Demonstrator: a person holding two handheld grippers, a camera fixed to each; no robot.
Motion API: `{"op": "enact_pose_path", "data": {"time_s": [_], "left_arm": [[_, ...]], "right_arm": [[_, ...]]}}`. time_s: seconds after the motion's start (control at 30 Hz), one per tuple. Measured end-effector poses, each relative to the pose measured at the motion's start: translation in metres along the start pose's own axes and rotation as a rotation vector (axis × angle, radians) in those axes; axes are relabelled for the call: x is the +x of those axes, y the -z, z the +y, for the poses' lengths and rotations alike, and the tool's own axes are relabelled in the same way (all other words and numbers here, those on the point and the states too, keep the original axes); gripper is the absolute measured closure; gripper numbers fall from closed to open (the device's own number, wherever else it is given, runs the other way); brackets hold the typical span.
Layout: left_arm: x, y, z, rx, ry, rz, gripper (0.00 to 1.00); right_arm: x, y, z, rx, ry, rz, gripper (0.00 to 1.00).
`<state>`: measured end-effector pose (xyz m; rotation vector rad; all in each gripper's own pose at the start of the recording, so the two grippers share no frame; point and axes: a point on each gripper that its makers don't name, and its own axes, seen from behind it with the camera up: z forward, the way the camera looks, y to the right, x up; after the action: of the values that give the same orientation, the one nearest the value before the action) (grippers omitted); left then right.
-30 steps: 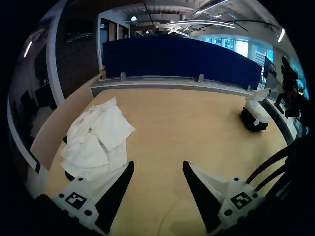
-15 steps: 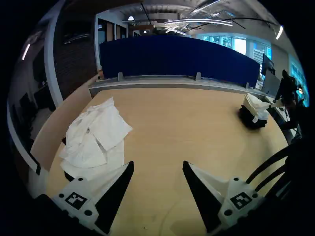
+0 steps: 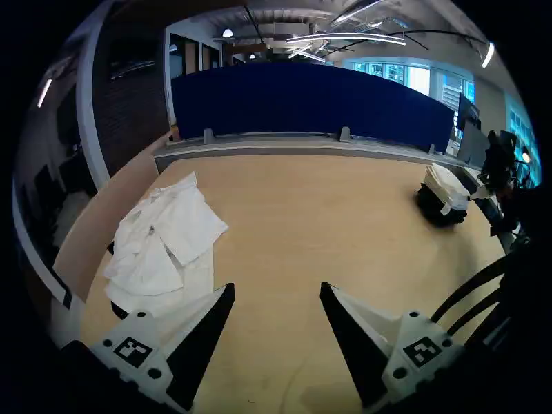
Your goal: Fold towel
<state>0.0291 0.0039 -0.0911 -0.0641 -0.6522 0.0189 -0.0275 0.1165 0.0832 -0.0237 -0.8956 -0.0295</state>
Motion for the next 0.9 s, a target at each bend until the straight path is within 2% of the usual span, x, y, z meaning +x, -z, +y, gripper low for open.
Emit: {"op": "enact_pose_path", "data": {"time_s": [0.27, 0.4, 0.53, 0.67, 0.8, 0.9], "left_arm": [[0.001, 0.0, 0.001, -0.001, -0.002, 0.0, 0.08], [0.002, 0.0, 0.002, -0.003, -0.003, 0.002, 0.08], [0.002, -0.001, 0.003, -0.005, -0.001, 0.004, 0.08], [0.002, -0.002, 0.004, -0.008, 0.0, 0.004, 0.08], [0.002, -0.003, 0.004, -0.011, -0.002, 0.004, 0.08], [0.004, -0.003, 0.004, -0.012, -0.002, 0.005, 0.08]], "right_arm": [[0.001, 0.001, 0.0, 0.01, -0.023, 0.014, 0.98], [0.001, 0.004, 0.001, 0.002, -0.027, 0.026, 0.89], [-0.001, 0.009, 0.005, -0.015, -0.034, 0.039, 0.75], [-0.003, 0.014, 0.007, -0.025, -0.045, 0.048, 0.71], [-0.001, 0.017, 0.005, -0.022, -0.05, 0.063, 0.5], [0.004, 0.019, 0.001, -0.014, -0.043, 0.082, 0.27]]}}
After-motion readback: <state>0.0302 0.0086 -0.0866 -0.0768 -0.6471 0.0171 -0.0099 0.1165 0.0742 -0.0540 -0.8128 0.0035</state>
